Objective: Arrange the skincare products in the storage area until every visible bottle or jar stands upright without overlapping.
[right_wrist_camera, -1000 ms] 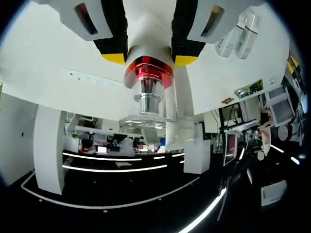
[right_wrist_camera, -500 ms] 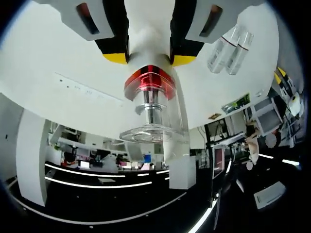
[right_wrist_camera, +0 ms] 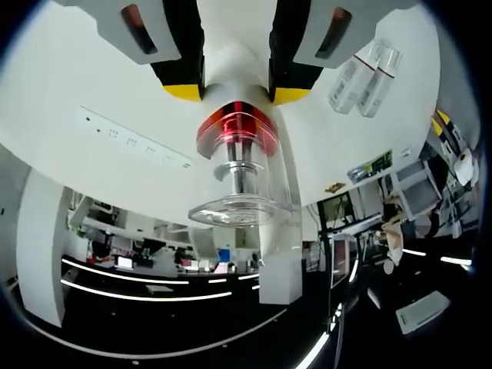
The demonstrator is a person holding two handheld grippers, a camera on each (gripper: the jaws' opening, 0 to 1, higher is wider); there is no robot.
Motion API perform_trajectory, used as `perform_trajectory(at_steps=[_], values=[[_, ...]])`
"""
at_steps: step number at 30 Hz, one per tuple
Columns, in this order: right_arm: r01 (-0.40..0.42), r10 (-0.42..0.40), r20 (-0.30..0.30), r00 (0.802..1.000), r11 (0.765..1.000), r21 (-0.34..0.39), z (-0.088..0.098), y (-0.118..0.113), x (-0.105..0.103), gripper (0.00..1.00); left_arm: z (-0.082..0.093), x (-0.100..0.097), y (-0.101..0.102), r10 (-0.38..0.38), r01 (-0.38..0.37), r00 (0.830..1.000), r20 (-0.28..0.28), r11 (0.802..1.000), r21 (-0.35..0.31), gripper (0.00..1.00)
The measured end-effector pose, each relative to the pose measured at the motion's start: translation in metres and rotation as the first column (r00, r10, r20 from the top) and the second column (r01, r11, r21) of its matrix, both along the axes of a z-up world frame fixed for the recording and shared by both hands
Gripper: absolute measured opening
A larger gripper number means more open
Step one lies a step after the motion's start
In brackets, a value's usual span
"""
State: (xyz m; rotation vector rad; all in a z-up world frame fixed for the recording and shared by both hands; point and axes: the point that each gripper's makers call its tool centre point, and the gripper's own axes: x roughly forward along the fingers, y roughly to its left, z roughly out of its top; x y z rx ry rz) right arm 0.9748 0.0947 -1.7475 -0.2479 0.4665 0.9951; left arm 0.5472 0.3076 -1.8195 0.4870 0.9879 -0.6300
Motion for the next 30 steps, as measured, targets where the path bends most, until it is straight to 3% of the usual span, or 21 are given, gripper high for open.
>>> perform_trajectory(at_steps=[14,22,25,30], values=[[0.013,-0.013,0.001,1.0,1.0,-0.003,0.0,0.008,-0.001,0.28,0.0,0.0,0.001,0.001,-0.001,1.0,-0.001,1.0,0.003,0.1],[0.068,-0.068,-0.041,0.997,0.998,0.0,0.003,0.007,-0.007,0.28,0.0,0.0,0.001,0.001,-0.001,1.0,-0.001,1.0,0.002,0.1],[0.146,-0.145,-0.054,0.988,0.989,0.006,0.002,-0.003,-0.017,0.28,0.0,0.0,0.001,0.002,-0.002,1.0,-0.001,1.0,0.005,0.1],[0.159,-0.159,-0.091,0.983,0.987,-0.011,-0.007,-0.003,-0.053,0.32,0.0,0.0,0.002,0.003,-0.003,1.0,-0.001,1.0,0.011,0.1]])
